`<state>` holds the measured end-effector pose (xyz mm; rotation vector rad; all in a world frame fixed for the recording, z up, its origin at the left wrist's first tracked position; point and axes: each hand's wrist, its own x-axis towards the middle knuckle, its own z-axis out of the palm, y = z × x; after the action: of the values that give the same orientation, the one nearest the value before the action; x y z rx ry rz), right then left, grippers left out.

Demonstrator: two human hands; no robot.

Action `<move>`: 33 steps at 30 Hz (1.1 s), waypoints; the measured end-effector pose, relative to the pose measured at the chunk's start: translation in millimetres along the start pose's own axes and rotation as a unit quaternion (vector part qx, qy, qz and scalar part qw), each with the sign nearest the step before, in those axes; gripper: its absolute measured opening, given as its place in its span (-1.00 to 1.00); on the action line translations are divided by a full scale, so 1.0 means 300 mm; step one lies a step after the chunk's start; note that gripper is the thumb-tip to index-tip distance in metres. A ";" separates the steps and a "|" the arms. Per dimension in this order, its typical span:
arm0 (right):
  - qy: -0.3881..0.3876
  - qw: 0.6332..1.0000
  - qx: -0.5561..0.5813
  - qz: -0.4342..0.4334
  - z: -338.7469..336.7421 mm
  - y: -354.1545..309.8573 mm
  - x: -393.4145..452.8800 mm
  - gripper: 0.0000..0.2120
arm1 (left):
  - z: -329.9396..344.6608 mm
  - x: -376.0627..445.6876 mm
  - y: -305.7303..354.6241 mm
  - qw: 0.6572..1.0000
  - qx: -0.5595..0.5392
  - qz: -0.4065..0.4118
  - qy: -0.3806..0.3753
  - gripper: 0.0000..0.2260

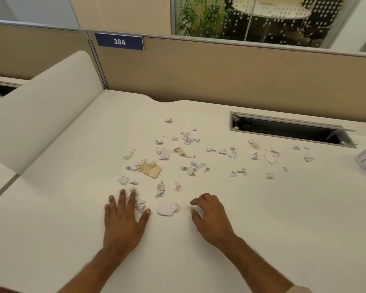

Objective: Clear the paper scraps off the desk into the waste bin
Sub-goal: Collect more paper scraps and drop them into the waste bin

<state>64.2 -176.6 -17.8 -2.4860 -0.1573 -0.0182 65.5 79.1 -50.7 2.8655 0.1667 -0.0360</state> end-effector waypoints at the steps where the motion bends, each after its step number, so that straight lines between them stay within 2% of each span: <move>1: 0.003 1.000 0.001 0.001 -0.001 -0.001 0.001 -0.76 | 0.000 0.010 0.013 0.999 -0.004 0.033 -0.004 -0.27; 4: 0.010 1.000 0.006 0.001 -0.005 -0.004 0.008 -0.76 | 0.005 0.034 0.068 0.993 -0.019 0.116 -0.019 -0.33; 8: -0.004 1.000 0.016 -0.007 0.008 -0.023 0.016 -0.73 | 0.023 0.047 0.152 0.981 -0.094 0.169 -0.022 -0.57; 11: -0.037 0.999 0.005 -0.026 0.030 -0.045 0.020 -0.62 | 0.022 0.052 0.198 0.971 -0.158 0.176 -0.036 -0.59; 14: -0.063 0.997 -0.036 -0.039 0.050 -0.057 0.030 -0.58 | 0.003 0.063 0.207 0.967 -0.148 0.205 -0.013 -0.57; 16: -0.063 0.994 -0.072 -0.046 0.054 -0.051 0.037 -0.65 | -0.024 0.069 0.194 0.977 -0.108 0.186 0.012 -0.53; 18: -0.053 0.994 -0.087 -0.037 0.051 -0.037 0.042 -0.70 | -0.059 0.066 0.169 0.990 -0.063 0.125 0.014 -0.45; 20: -0.032 0.995 -0.086 -0.028 0.046 -0.022 0.044 -0.76 | -0.082 0.050 0.140 0.997 -0.029 0.075 -0.011 -0.37; 22: -0.012 0.995 -0.098 -0.025 0.039 -0.009 0.047 -0.81 | -0.081 0.026 0.118 0.997 -0.033 0.059 -0.045 -0.35; 25: -0.005 0.992 -0.125 -0.009 0.025 -0.001 0.052 -0.80 | -0.067 0.002 0.113 0.990 -0.121 0.050 -0.060 -0.48; 29: -0.012 0.989 -0.147 0.003 0.004 -0.020 0.068 -0.67 | -0.070 -0.002 0.138 0.982 -0.180 0.058 -0.031 -0.87; 33: -0.020 0.996 -0.071 -0.045 -0.006 -0.081 0.107 -0.57 | -0.071 0.010 0.149 0.979 -0.196 0.052 -0.009 -0.86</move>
<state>93.2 -155.0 -0.1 -2.6201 -0.2944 -0.0176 74.1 42.3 -18.3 2.4756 0.0163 -0.0062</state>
